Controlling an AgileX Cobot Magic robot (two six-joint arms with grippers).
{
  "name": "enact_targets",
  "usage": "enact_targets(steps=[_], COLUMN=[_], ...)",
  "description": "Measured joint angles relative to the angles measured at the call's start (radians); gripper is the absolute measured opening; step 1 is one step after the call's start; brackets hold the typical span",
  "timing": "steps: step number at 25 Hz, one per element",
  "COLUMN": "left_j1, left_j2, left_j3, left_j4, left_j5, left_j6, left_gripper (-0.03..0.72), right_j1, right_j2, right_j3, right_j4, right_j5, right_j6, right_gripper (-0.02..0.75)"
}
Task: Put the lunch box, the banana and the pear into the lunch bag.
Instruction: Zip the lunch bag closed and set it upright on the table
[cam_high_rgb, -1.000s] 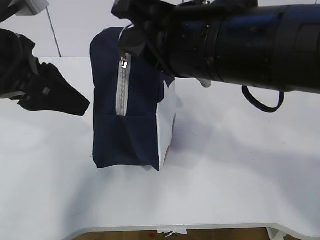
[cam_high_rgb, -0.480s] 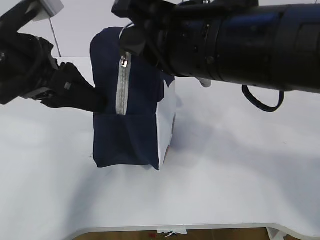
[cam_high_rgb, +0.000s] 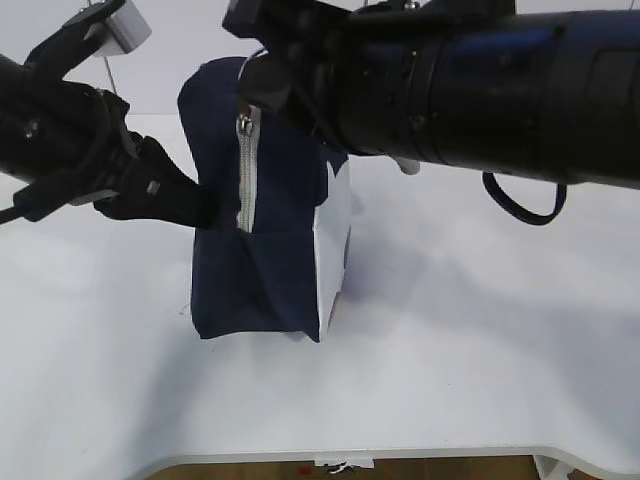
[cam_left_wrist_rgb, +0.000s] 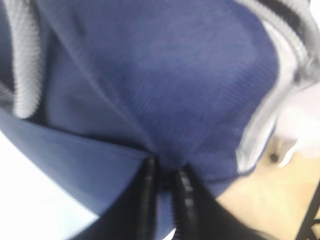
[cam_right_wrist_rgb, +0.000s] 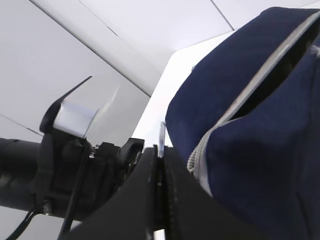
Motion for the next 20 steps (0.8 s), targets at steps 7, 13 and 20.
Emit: enact_targets(steps=[7, 13, 20], left_j1=[-0.002, -0.002, -0.002], left_j2=[-0.004, -0.039, -0.051], left_j3=[0.0, 0.0, 0.0], left_j4=[0.154, 0.233, 0.243], left_j5=[0.034, 0.048, 0.074], left_j6=[0.002, 0.002, 0.002], left_gripper=[-0.009, -0.009, -0.009], right_j1=[0.0, 0.0, -0.028], right_j2=[0.004, 0.007, 0.012], right_j3=[0.0, -0.013, -0.027], right_j4=[0.0, 0.0, 0.002], right_j5=[0.0, 0.0, 0.0], right_j6=[-0.024, -0.059, -0.111], right_gripper=[-0.01, -0.01, -0.01])
